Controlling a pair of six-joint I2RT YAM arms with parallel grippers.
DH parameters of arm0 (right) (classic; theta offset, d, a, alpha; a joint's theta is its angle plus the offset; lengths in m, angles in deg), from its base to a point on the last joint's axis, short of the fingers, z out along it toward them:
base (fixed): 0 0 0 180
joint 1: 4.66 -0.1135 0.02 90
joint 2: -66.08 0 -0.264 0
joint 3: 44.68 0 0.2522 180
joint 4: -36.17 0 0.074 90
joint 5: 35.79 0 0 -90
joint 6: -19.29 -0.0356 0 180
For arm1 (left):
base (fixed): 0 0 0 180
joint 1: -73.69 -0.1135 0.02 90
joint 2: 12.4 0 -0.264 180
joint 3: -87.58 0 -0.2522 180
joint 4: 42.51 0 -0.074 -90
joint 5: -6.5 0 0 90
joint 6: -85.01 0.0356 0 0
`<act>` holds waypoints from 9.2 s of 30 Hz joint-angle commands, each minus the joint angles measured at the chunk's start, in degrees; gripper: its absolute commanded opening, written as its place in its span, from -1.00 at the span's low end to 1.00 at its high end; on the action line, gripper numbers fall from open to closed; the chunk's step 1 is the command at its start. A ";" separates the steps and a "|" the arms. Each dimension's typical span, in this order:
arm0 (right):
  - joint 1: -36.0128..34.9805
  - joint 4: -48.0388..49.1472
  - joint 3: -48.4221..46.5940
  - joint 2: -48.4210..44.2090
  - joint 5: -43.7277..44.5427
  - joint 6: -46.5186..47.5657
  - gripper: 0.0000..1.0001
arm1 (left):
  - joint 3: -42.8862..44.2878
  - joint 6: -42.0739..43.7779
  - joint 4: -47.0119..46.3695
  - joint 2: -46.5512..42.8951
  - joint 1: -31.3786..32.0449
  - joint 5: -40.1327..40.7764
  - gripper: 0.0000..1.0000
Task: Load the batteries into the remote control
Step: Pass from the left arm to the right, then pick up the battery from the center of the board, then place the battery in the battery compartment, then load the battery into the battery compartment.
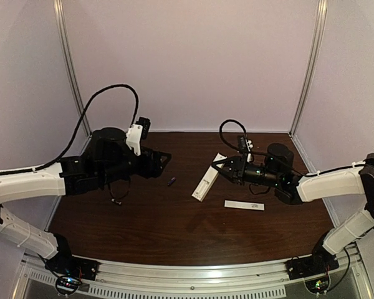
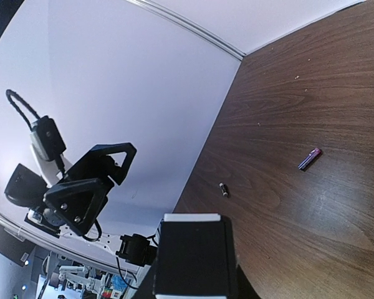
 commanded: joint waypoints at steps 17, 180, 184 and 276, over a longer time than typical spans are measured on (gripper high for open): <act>2.60 -8.50 1.30 -5.72 -3.92 10.17 -1.00 | 20.53 7.07 31.54 22.62 -13.42 -10.72 0.08; -2.24 -11.24 2.37 -4.49 1.90 -5.03 -1.00 | -4.23 9.86 -20.84 22.80 9.94 -15.16 -0.72; -2.15 -11.74 1.79 -4.53 1.88 -4.57 -1.00 | -4.15 9.46 -20.28 22.97 9.88 -15.24 -0.68; -4.34 -27.96 -7.08 -1.29 -12.29 14.91 -1.00 | 1.48 54.14 -5.05 14.68 13.33 -24.16 -0.49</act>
